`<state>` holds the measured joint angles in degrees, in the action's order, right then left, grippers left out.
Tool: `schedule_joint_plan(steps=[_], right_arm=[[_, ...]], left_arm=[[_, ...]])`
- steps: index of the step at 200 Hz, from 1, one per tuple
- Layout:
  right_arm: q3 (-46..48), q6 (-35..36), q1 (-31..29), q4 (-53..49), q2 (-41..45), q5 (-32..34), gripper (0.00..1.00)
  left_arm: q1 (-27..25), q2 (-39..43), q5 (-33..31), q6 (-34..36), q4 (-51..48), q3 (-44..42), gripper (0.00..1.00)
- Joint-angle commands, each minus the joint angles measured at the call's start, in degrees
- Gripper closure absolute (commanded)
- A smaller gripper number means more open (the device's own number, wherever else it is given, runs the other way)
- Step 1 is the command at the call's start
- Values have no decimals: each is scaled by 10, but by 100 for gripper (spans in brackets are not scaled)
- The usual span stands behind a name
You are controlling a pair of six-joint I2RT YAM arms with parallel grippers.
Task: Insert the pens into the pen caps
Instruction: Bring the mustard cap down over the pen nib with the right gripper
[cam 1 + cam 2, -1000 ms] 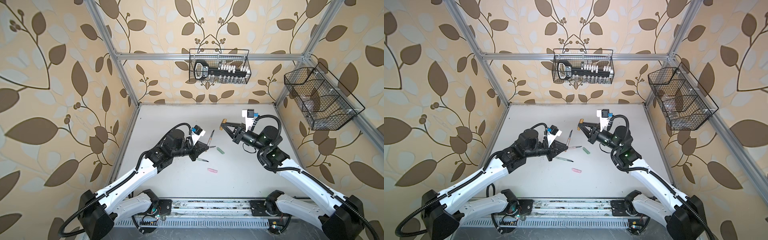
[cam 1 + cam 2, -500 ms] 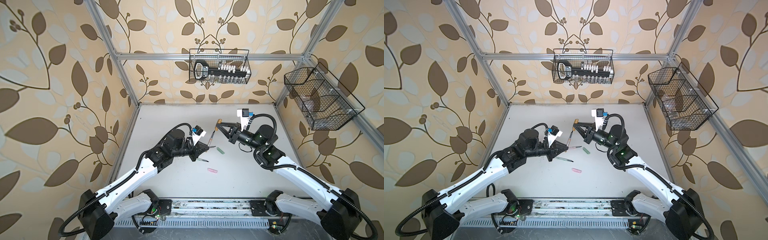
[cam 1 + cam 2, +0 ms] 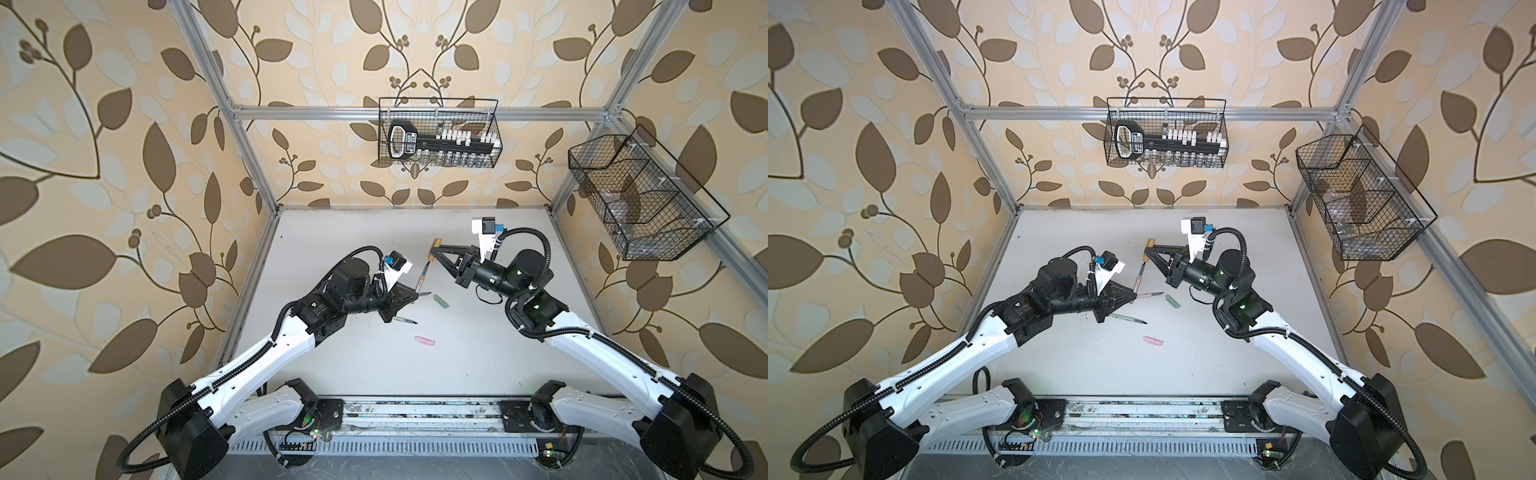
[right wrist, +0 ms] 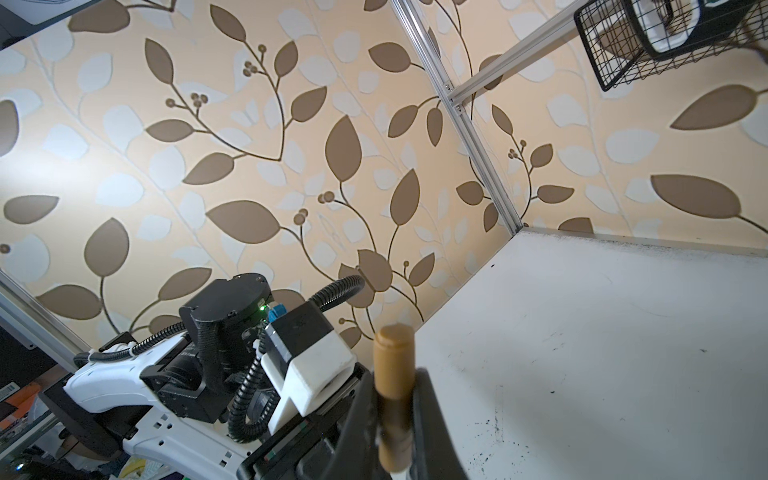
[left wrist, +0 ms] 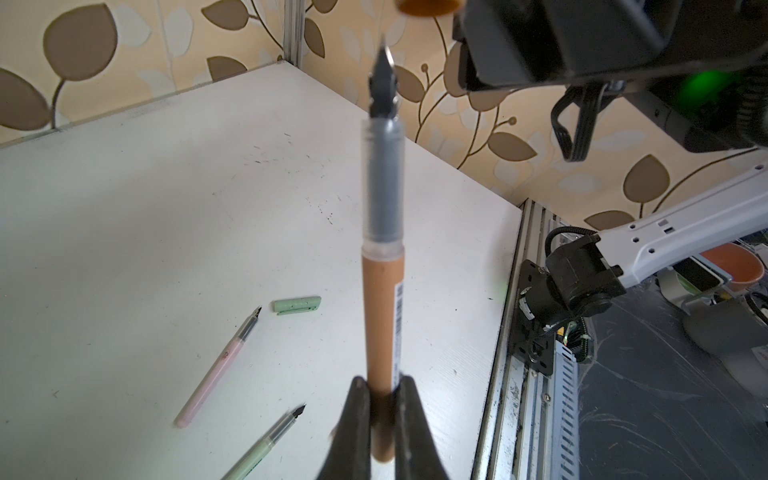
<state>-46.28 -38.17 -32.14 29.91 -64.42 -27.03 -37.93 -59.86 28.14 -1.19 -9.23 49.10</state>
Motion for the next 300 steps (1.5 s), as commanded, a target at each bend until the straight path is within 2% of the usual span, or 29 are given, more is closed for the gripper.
schedule_joint_plan(steps=[1,120,300], right_arm=[[-1,-10,-1,28,-9,2,90],[11,-18,11,32,-16,-4,91],[38,-25,-12,47,-24,4,91]], left_arm=[[-5,8,13,12,14,19,100],[-5,12,5,15,10,17,100],[-5,19,-21,8,23,14,100]])
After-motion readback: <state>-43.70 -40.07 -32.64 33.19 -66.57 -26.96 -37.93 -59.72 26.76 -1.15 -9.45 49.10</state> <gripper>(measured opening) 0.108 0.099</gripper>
